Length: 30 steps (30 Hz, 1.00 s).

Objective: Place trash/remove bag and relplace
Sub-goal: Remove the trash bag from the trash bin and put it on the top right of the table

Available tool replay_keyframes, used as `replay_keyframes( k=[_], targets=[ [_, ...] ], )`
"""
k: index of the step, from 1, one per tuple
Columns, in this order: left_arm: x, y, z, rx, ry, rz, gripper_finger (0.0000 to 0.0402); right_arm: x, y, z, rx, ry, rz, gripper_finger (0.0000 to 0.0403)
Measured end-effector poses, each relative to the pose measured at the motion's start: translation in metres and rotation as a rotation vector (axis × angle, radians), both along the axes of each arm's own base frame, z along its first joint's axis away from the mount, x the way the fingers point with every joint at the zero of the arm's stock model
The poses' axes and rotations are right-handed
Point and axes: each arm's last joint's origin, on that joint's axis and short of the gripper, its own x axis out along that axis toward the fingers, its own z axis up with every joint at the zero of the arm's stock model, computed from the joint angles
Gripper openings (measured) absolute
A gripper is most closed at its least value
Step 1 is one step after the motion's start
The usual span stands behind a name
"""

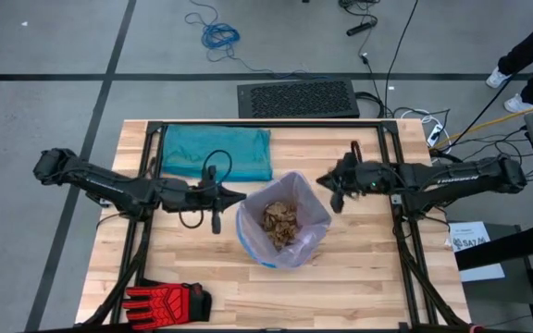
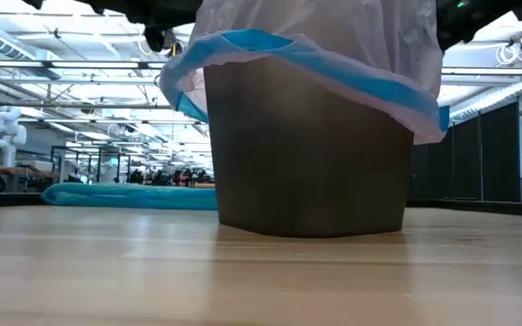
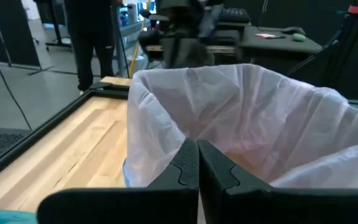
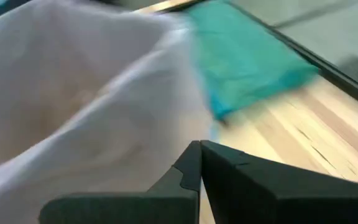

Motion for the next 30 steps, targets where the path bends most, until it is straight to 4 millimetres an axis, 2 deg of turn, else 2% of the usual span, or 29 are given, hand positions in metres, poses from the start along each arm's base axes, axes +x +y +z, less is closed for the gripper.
replay_keyframes(
  k=[4,10,15,19,22,24,30],
  targets=[
    [-0.002,-0.007,-0.001,0.004,0.011,0.01,0.0,0.005,-0.022,-0.008,0.121,0.018,-0.059,0.0025],
    [-0.002,-0.014,-0.003,0.009,0.016,-0.001,0.0,0.02,-0.053,-0.021,0.314,0.002,0.025,0.0098],
    [-0.003,-0.016,-0.002,0.011,0.014,-0.002,0.0,0.04,-0.068,-0.035,0.459,-0.049,0.156,0.015],
    [-0.004,-0.018,-0.003,0.013,0.017,-0.009,0.0,0.055,-0.074,-0.054,0.521,-0.03,0.193,0.0165],
    [-0.004,-0.019,-0.003,0.014,0.019,-0.014,0.0,0.064,-0.076,-0.065,0.532,-0.031,0.218,0.0158],
    [-0.004,-0.021,-0.003,0.013,0.02,-0.02,0.0,0.07,-0.074,-0.069,0.521,-0.04,0.235,0.0138],
    [-0.006,-0.024,-0.003,0.017,0.025,-0.023,0.0,0.076,-0.065,-0.067,0.409,-0.067,0.279,0.0018]
  ],
)
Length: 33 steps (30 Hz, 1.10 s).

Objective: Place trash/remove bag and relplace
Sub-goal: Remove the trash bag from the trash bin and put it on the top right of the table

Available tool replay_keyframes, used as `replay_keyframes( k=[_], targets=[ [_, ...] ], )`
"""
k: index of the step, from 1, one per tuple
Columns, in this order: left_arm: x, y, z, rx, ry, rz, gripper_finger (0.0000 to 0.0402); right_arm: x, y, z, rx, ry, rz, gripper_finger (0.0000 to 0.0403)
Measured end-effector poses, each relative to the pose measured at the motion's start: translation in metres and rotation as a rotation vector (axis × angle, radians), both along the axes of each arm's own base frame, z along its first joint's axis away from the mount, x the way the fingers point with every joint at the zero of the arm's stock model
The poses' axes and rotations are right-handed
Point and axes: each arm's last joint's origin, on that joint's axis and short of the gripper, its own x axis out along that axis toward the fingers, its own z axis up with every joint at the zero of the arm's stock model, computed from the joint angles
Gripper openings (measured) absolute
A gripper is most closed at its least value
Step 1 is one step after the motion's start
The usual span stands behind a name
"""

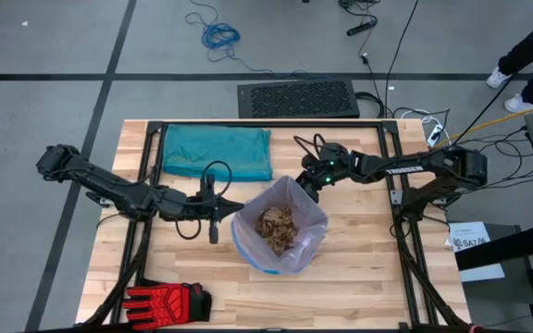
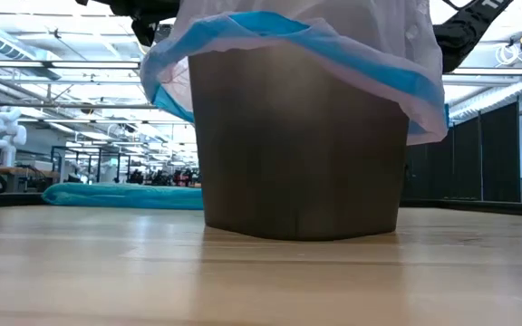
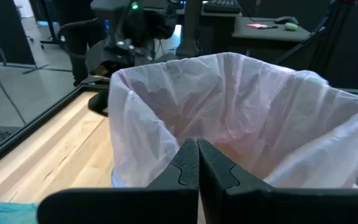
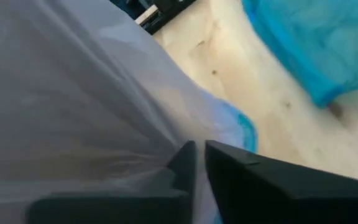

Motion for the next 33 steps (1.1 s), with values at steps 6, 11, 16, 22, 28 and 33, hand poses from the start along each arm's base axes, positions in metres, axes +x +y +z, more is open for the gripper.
replay_keyframes(
  k=[6,11,16,22,28,33],
  targets=[
    [-0.002,-0.002,-0.001,0.013,0.01,0.04,0.0,-0.005,0.014,0.023,-0.153,-0.09,-0.01,0.0001],
    [-0.002,-0.002,-0.001,0.014,0.011,0.044,0.0,-0.018,0.027,0.053,-0.268,-0.206,-0.036,0.0],
    [-0.002,-0.002,-0.001,0.013,0.011,0.044,0.0,-0.034,0.038,0.079,-0.346,-0.312,-0.075,0.0],
    [-0.002,-0.002,-0.001,0.016,0.009,0.063,0.0,-0.047,0.049,0.097,-0.428,-0.398,-0.06,0.0],
    [-0.002,-0.001,-0.001,0.02,0.008,0.091,0.0,-0.049,0.049,0.094,-0.345,-0.354,-0.074,0.0],
    [-0.002,-0.001,-0.001,0.019,0.008,0.092,0.0,-0.055,0.032,0.076,-0.192,-0.151,-0.171,0.0024]
  ],
)
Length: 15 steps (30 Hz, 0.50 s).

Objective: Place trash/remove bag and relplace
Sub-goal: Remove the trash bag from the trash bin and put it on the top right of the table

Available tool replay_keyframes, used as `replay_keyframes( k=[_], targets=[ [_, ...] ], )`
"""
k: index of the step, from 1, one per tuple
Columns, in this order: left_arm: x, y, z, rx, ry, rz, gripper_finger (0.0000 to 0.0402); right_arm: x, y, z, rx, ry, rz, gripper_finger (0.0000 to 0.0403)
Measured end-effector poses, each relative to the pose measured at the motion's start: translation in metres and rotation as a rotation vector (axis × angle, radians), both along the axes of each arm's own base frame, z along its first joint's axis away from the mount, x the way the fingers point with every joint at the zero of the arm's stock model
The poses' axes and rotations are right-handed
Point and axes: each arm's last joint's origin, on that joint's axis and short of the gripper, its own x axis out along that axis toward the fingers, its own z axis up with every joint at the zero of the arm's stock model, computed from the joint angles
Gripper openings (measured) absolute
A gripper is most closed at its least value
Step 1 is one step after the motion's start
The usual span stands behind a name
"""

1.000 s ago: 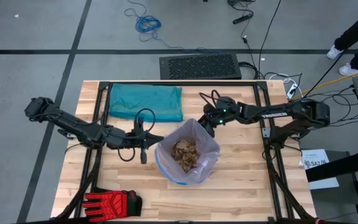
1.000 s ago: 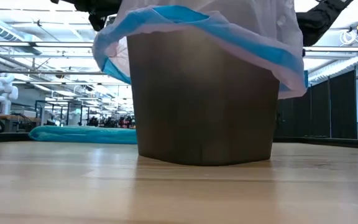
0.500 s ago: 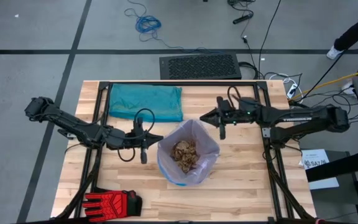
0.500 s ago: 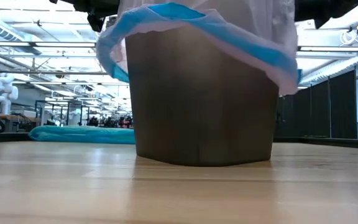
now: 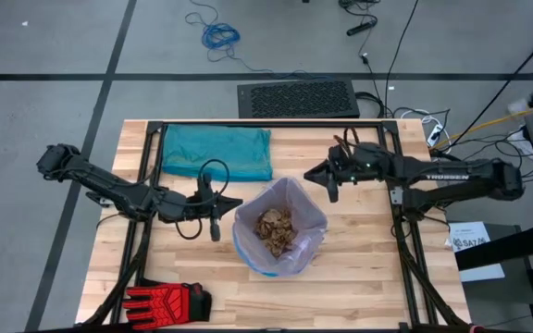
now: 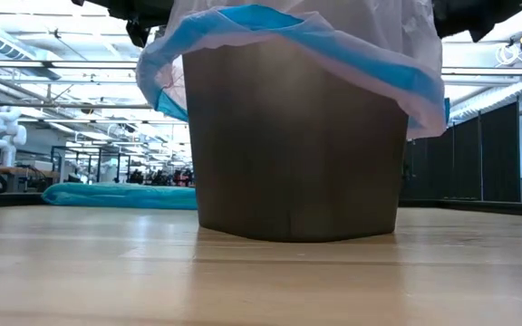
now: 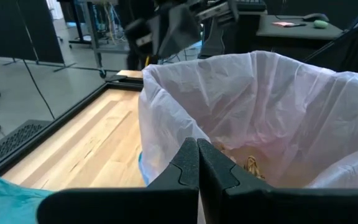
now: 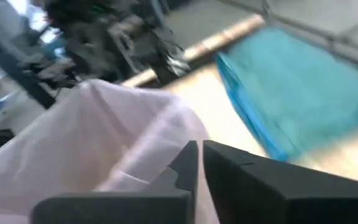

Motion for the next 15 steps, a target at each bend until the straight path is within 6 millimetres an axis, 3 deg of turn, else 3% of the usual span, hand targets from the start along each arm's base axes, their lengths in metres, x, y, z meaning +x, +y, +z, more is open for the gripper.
replay_keyframes(
  k=[7,11,15],
  targets=[
    [0.0,0.0,0.0,0.0,0.001,0.0,0.0,0.003,-0.03,-0.022,0.199,0.111,0.006,0.0138],
    [0.0,0.0,-0.002,-0.005,0.019,0.002,0.0,0.017,-0.047,-0.047,0.31,0.174,0.056,0.0198],
    [-0.001,0.0,-0.005,-0.014,0.041,0.006,0.0,0.039,-0.057,-0.071,0.417,0.143,0.198,0.022]
  ],
)
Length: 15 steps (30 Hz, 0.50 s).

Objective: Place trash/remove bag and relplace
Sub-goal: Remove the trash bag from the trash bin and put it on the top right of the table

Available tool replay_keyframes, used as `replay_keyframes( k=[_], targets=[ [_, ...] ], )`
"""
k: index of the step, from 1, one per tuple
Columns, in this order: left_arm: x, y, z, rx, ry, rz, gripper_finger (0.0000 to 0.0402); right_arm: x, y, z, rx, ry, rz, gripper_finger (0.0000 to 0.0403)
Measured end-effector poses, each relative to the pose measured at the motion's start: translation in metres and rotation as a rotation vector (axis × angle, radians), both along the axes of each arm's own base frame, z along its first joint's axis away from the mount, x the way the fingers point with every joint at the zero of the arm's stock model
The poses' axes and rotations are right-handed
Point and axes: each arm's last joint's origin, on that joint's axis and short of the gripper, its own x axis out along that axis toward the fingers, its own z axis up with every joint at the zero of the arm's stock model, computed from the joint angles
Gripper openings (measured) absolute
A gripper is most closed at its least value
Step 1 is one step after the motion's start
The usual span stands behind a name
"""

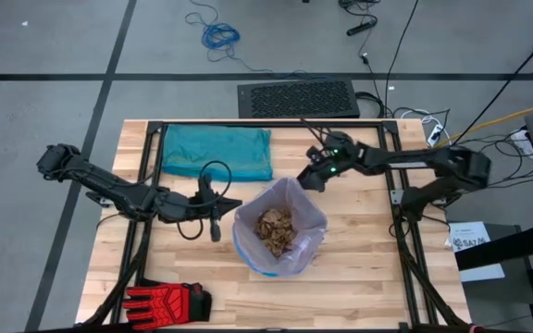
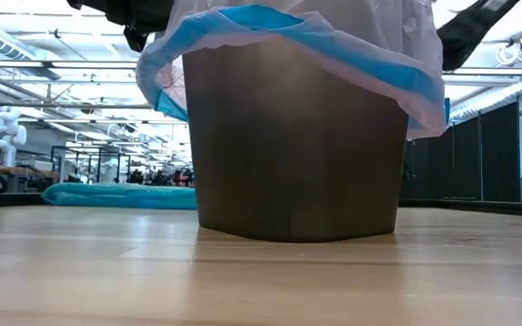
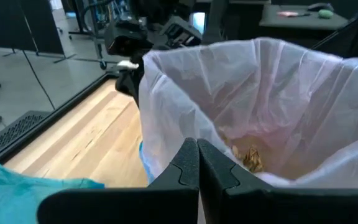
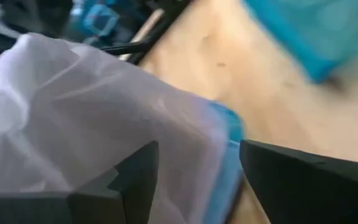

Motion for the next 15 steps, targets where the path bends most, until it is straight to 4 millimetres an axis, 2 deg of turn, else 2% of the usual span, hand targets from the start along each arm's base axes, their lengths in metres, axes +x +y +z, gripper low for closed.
replay_keyframes(
  k=[4,8,11,15],
  targets=[
    [0.0,0.0,-0.002,-0.012,0.016,0.004,0.0,0.02,-0.005,-0.017,0.095,-0.095,0.1,0.0211],
    [-0.001,0.0,-0.002,-0.01,0.02,0.004,0.0,0.032,-0.007,-0.033,0.166,-0.139,0.164,0.018],
    [-0.001,0.0,-0.002,-0.01,0.021,0.003,0.0,0.038,-0.003,-0.044,0.194,-0.127,0.178,0.0136],
    [-0.001,0.0,-0.002,-0.01,0.02,0.003,0.0,0.045,0.011,-0.046,0.166,-0.149,0.213,0.0039]
  ],
)
